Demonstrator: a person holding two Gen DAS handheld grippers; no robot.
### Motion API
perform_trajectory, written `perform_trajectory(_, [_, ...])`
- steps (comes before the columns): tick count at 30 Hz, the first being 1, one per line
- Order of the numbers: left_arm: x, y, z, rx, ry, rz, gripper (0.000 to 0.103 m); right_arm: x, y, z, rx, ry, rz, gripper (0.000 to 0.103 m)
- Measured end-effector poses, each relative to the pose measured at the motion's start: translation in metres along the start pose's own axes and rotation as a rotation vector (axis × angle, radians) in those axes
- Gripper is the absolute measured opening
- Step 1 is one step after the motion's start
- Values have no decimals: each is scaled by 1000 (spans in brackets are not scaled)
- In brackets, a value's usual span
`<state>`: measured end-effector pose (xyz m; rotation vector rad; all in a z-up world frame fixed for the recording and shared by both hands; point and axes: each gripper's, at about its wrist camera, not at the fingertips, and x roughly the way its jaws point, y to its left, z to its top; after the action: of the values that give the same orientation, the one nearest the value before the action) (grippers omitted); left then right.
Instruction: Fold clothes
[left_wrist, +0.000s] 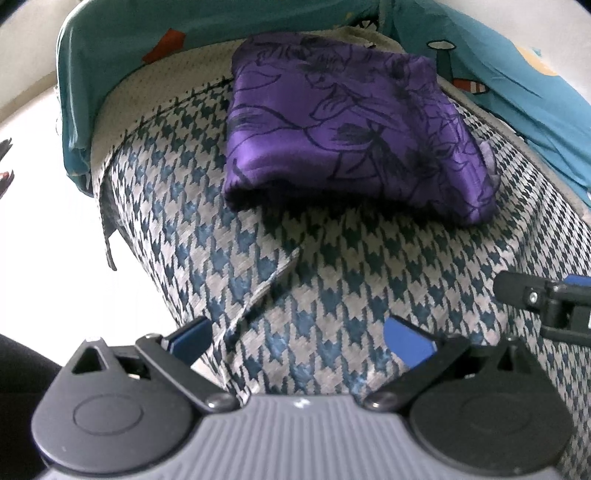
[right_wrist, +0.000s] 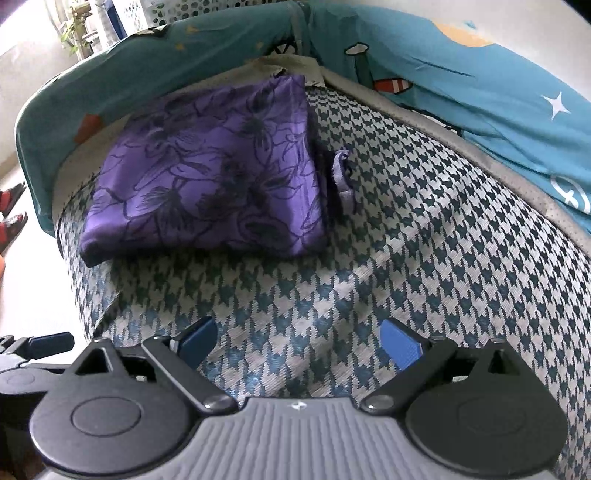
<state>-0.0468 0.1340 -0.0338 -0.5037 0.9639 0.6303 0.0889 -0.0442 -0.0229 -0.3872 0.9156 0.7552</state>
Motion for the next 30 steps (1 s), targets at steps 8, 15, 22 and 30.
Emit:
perform_trajectory(8, [2,-5,-1,3,30,3,103,2,-3,4,-5,7,-2,96])
perform_trajectory(15, [4,-8,-1,9,32,22,103,6,-1,6,-17,14,5,96])
perform_trajectory(22, [6,-7,0,7,37,28,103,10,1,8,-31,22,14,96])
perform_trajectory(30, [6,-5,1,1,36,34,103,13,2,9,-35,28,17,96])
